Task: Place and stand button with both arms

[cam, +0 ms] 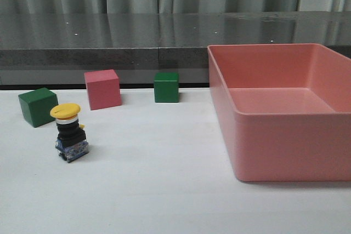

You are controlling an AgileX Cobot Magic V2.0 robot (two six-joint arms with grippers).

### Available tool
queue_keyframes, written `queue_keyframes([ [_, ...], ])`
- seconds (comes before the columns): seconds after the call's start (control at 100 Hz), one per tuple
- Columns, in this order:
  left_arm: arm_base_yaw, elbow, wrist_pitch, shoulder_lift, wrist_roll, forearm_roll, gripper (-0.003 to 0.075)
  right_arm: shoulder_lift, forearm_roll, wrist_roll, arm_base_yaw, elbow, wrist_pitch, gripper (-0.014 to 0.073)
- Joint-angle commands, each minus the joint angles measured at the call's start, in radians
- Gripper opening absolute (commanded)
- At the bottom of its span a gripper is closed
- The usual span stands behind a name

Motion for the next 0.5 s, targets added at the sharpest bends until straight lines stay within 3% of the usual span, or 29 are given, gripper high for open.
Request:
queue_keyframes([
  [0.0, 0.001, 0.045, -0.078, 0.011, -0.009, -0.006, -0.0020, -0.041, -0.017, 0.008, -0.008, 0.017, -0.120, -0.0061],
  [0.49, 0.001, 0.045, -0.078, 0.011, -0.009, -0.006, -0.0020, -0.046, -0.017, 0.008, -0.009, 0.069, -0.165, -0.0061],
])
